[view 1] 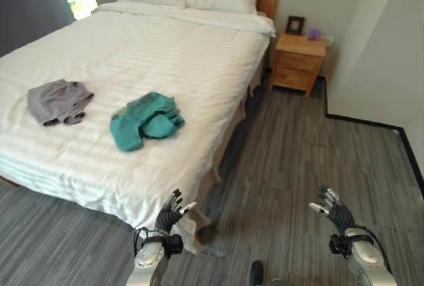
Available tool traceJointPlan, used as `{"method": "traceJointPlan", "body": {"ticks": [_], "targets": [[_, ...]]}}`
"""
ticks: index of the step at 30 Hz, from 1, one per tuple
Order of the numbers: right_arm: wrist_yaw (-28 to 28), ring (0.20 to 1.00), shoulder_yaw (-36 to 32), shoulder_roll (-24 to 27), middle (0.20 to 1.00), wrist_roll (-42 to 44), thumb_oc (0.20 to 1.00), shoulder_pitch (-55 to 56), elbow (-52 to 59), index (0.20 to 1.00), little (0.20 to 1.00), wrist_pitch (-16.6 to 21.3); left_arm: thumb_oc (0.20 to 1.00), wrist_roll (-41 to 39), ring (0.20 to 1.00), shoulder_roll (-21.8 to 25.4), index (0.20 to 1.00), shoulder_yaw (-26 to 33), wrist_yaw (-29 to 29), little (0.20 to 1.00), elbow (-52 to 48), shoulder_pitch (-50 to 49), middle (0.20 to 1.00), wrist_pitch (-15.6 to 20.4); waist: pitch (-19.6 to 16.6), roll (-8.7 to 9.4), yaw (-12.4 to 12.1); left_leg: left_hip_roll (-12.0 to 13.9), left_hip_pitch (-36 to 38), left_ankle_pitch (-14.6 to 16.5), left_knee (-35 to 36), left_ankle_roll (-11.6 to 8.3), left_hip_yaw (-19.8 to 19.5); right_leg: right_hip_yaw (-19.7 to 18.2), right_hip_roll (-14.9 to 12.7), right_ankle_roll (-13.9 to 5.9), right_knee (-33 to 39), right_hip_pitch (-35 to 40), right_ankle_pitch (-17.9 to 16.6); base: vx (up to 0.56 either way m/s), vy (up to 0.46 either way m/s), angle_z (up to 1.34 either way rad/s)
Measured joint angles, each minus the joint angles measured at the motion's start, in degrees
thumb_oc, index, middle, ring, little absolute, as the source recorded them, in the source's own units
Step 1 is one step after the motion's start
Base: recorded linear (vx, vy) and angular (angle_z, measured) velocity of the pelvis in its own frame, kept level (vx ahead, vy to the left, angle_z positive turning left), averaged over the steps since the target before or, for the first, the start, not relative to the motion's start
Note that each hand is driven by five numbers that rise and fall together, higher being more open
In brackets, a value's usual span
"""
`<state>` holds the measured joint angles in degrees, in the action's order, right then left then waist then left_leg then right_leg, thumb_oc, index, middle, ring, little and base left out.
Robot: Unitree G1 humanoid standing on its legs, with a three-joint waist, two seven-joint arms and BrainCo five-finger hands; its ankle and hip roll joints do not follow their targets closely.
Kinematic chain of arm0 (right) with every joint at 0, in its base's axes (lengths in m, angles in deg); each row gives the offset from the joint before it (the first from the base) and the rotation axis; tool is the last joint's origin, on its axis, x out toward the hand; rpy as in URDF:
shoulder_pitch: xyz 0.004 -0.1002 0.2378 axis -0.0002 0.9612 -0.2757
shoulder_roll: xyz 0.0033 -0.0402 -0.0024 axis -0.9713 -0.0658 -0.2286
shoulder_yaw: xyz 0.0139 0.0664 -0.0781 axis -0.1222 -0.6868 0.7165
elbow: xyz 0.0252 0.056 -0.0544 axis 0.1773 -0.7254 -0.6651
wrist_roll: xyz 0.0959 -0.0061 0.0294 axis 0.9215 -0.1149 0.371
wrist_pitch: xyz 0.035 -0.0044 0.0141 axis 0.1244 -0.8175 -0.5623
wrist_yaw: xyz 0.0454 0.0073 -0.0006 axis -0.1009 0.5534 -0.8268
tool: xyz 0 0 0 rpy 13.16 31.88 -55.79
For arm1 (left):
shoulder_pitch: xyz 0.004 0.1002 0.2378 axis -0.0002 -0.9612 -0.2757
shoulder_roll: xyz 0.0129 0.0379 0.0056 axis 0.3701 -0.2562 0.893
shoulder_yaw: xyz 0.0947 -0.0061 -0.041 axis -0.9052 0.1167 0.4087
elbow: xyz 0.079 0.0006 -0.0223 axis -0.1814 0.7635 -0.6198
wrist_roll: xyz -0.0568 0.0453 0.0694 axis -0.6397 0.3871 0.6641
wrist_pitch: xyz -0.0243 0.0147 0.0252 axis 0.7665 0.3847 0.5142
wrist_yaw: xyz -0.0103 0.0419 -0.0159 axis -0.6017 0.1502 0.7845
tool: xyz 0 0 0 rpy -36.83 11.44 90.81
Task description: Pick up bed clothes into laundry basket.
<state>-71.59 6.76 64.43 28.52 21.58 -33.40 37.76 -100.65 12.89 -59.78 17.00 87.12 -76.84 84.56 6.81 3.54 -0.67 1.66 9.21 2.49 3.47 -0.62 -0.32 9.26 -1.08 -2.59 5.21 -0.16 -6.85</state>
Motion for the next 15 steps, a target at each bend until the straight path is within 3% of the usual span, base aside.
{"method": "traceJointPlan", "body": {"ticks": [1,2,3,4,6,7,8,9,10,12,13,14,15], "targets": [[0.0,1.0,0.0,0.4,1.0,0.0,1.0,-0.8,0.0,1.0,1.0,0.0,1.0,0.0,1.0,-0.1,1.0,0.0,0.1,1.0,0.0,-0.2,1.0,0.0,0.7,-0.25,-1.1,0.0,-0.3,-0.3,-0.9,-0.39,-0.6,0.6,0.3,0.21,-0.1,0.6,0.1,-0.2,-0.161,1.15],[0.0,1.0,-0.2,1.5,1.0,0.0,1.0,0.1,1.5,1.0,1.0,0.1,1.0,-0.1,1.0,-1.0,1.0,0.2,0.1,1.0,0.2,2.8,1.0,0.4,2.9,1.08,-0.9,-2.2,-10.7,2.7,-18.6,-3.61,-5.8,4.4,-1.6,1.91,-0.4,0.6,1.7,-0.08,-0.016,1.46],[-0.5,1.0,0.4,2.3,1.0,-0.2,1.0,-0.3,1.4,1.0,1.0,0.0,1.0,-1.0,1.0,-1.7,1.0,0.2,0.4,1.0,0.2,4.2,1.0,1.4,4.2,2.17,-1.6,-2.8,-14.8,1.8,-25.2,-4.7,-5.7,4.3,-2.6,2.3,-1.1,0.3,2.0,-0.02,0.02,1.55],[-1.1,1.0,1.6,3.1,1.0,-1.3,1.0,-1.4,1.0,1.0,1.0,-0.1,1.0,-2.4,1.0,-2.1,1.0,0.4,0.7,1.0,1.1,4.1,1.0,1.8,4.9,2.35,-2.2,-1.6,-17.2,2.1,-28.6,-5.49,-3.9,4.8,-2.8,3.11,-2.2,0.1,2.5,0.05,0.058,0.61],[-1.2,1.0,2.0,2.8,1.0,-2.2,1.0,-3.3,1.7,1.0,1.0,0.0,1.0,-3.9,1.0,-1.8,1.0,0.6,0.9,1.0,3.3,3.8,1.0,1.7,5.2,2.86,-2.2,4.4,-16.3,1.9,-23.2,-5.23,1.8,5.8,-2.5,3.18,-2.4,0.0,2.7,0.09,0.122,0.2],[-1.2,1.0,1.9,2.8,1.0,-2.1,1.0,-4.4,3.2,1.0,1.0,0.2,1.0,-4.0,1.0,-1.7,1.0,0.1,1.3,1.0,3.6,4.0,1.0,1.7,5.1,1.89,-1.3,7.4,-15.0,1.5,-16.5,-5.11,3.7,5.6,-2.0,-0.24,0.4,0.1,5.1,0.11,0.194,-0.08],[-1.2,1.0,1.5,3.7,1.0,-2.1,1.0,-4.9,3.9,1.0,1.0,0.4,1.0,-4.1,1.0,-2.8,1.0,-0.4,1.6,1.0,3.9,4.6,1.0,1.8,4.8,-1.89,-1.6,11.7,-14.6,1.4,-10.6,-5.06,2.8,6.4,0.4,-0.93,-3.1,-1.4,7.0,0.12,0.264,-0.12],[-1.2,1.0,0.8,5.3,1.0,-2.1,1.0,-5.1,4.1,1.0,1.0,0.3,1.0,-4.2,1.0,-2.7,1.0,-1.4,1.8,1.0,2.9,6.2,1.0,2.5,6.0,-2.76,-0.5,14.7,-11.2,0.9,-4.9,-6.74,1.2,5.1,-1.6,4.62,-17.8,-5.2,12.2,0.18,0.435,-0.08],[-1.0,1.0,0.5,4.9,1.0,-2.1,1.0,-5.0,2.7,1.0,1.0,-0.3,1.0,-4.6,1.0,-3.6,1.0,-1.7,2.4,1.0,4.4,7.5,1.0,2.0,6.6,-3.4,0.6,17.3,-10.0,-0.6,-2.9,-7.26,-0.2,4.0,-1.0,1.73,-19.0,-5.3,12.9,0.19,0.45,0.05],[-1.2,1.0,0.4,4.6,1.0,-2.1,1.0,-3.9,3.1,1.0,1.0,0.1,1.0,-4.7,1.0,-3.4,1.0,-1.3,3.1,1.0,5.0,11.1,1.0,2.2,6.9,-2.79,1.7,19.1,-12.2,-1.8,-3.4,-7.78,0.3,2.8,-3.5,0.61,-20.8,-7.9,12.9,0.28,0.559,-0.11],[-1.2,1.0,0.6,4.7,1.0,-2.2,1.0,-3.4,2.6,1.0,1.0,-0.3,1.0,-6.4,1.0,-3.3,1.0,-1.1,3.5,1.0,6.1,13.7,1.0,2.6,7.6,-2.1,2.0,20.2,-12.4,-1.9,-3.7,-7.69,1.5,-0.5,-6.6,-0.78,-20.7,-8.7,11.9,0.38,0.68,-0.38],[-1.1,1.0,0.6,4.8,1.0,-2.2,1.0,-3.1,2.6,1.0,1.0,-0.3,1.0,-6.7,1.0,-3.4,1.0,-1.1,3.8,1.0,6.0,13.9,1.0,2.7,7.4,-2.38,2.0,19.6,-11.4,-1.7,-4.3,-7.91,1.0,-1.6,-7.3,-3.16,-19.6,-8.2,10.4,0.3,0.529,-0.59],[-1.2,1.0,0.5,5.0,1.0,-2.2,1.0,-3.2,2.7,1.0,1.0,-0.4,1.0,-6.8,1.0,-3.3,1.0,-1.1,4.0,1.0,6.0,13.8,1.0,3.2,7.1,-2.41,2.0,18.8,-10.4,-1.4,-5.1,-8.31,0.4,-2.7,-8.5,-3.16,-18.9,-8.2,9.9,0.17,0.277,-0.54]]}}
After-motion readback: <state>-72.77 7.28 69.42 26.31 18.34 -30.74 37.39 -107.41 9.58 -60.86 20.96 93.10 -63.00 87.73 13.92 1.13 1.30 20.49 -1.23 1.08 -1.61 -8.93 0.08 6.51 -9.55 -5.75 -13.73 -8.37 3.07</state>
